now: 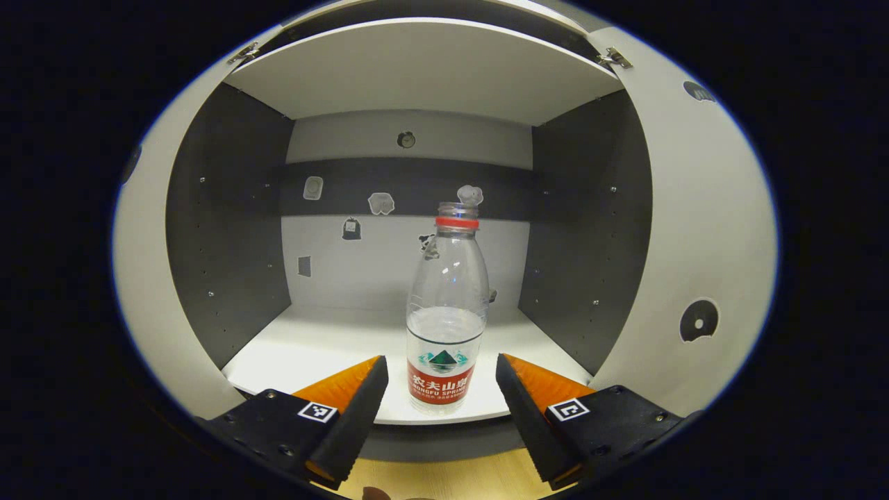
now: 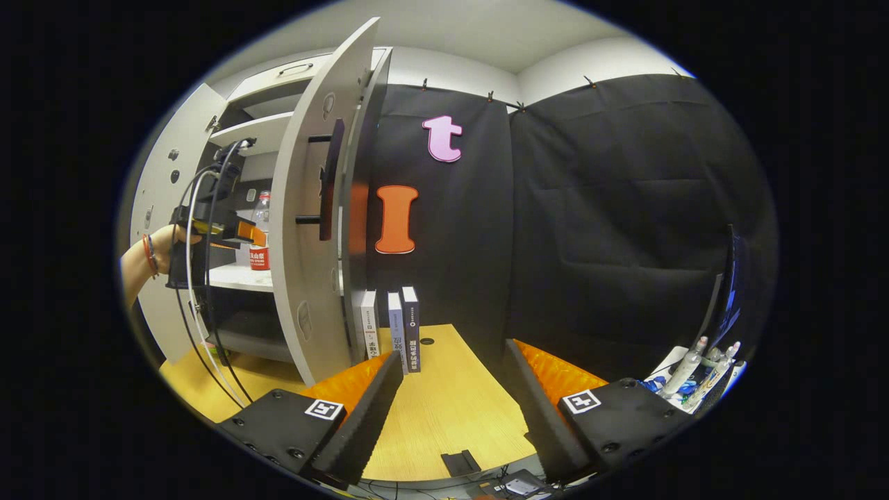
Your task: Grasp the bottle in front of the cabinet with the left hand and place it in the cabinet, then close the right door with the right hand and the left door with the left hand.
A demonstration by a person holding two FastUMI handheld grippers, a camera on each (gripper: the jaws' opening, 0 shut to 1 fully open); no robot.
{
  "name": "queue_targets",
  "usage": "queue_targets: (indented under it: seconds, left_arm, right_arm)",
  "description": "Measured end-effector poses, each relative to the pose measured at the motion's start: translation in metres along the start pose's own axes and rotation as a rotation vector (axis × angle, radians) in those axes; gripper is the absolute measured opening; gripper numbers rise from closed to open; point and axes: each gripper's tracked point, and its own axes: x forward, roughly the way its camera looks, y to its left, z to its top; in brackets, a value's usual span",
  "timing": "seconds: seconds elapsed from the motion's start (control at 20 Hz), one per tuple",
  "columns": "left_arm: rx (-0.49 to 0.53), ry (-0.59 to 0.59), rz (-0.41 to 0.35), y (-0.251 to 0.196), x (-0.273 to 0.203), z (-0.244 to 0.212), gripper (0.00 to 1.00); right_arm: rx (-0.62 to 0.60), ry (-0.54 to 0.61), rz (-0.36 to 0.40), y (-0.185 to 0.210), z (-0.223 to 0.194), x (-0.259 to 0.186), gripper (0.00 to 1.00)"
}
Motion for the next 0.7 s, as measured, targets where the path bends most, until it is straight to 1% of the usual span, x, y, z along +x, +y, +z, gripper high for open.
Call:
queue_targets:
  seconds: [0.1, 0.2, 0.35, 0.5, 0.55, 0.7]
  left_arm:
    - [0.010, -0.021, -0.010, 0.000, -0.026, 0.007, 0.95]
    - [0.026, -0.072, -0.009, 0.006, -0.056, 0.024, 0.95]
    - [0.008, -0.131, -0.003, 0.018, -0.102, 0.041, 0.95]
    - [-0.009, -0.154, 0.018, 0.041, -0.144, 0.041, 0.96]
    - [-0.012, -0.163, 0.029, 0.048, -0.158, 0.041, 0.95]
    - [-0.028, -0.192, 0.062, 0.077, -0.199, 0.041, 0.95]
  right_arm:
    - [-0.012, -0.013, 0.008, 0.006, 0.007, 0.002, 0.98]
    - [-0.026, -0.027, 0.018, 0.013, 0.015, 0.007, 0.98]
    - [-0.034, -0.048, 0.040, 0.027, 0.027, 0.013, 0.98]
    - [-0.062, -0.086, 0.071, 0.045, 0.042, 0.023, 0.98]
    - [-0.075, -0.095, 0.083, 0.052, 0.047, 0.026, 0.98]
    - [-0.085, -0.116, 0.119, 0.071, 0.058, 0.036, 0.98]
